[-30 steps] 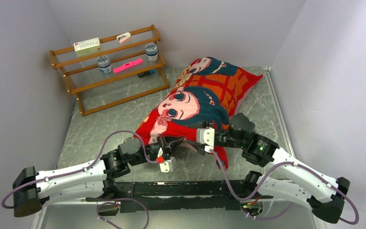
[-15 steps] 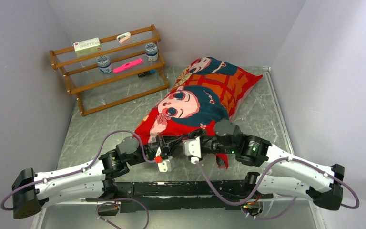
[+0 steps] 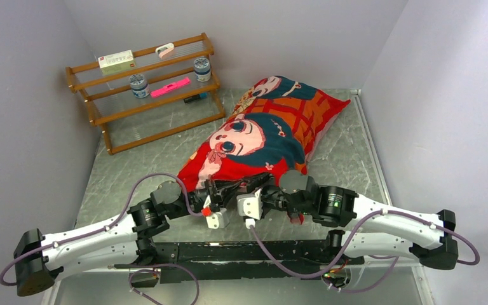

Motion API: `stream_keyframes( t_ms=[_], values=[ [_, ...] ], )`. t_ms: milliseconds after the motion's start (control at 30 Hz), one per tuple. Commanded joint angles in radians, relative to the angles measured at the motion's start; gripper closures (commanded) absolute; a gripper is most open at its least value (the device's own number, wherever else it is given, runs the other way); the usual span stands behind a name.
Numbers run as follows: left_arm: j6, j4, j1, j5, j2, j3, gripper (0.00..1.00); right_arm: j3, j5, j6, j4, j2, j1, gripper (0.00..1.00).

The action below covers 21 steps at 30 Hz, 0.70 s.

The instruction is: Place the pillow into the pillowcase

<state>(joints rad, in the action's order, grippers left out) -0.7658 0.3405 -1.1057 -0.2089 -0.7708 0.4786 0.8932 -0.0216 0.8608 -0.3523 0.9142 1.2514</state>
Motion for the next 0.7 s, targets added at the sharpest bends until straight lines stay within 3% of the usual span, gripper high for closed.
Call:
stream_keyframes(
  t_ms=[0,300,500,667],
  values=[
    [-0.011,0.084,0.01,-0.03,0.036,0.073,0.95,0.046,-0.076,0.017,-0.035,0.0,0.009,0.51],
    [-0.006,0.075,0.016,-0.051,0.028,0.083,0.95,0.032,-0.105,0.054,0.037,0.01,0.028,0.79],
    [0.015,0.071,0.02,-0.099,0.019,0.085,0.95,-0.02,-0.113,0.103,0.181,0.002,0.028,1.0],
    [0.028,0.018,0.027,-0.139,-0.002,0.103,0.93,-0.076,-0.093,0.146,0.332,-0.033,0.028,1.0]
  ],
)
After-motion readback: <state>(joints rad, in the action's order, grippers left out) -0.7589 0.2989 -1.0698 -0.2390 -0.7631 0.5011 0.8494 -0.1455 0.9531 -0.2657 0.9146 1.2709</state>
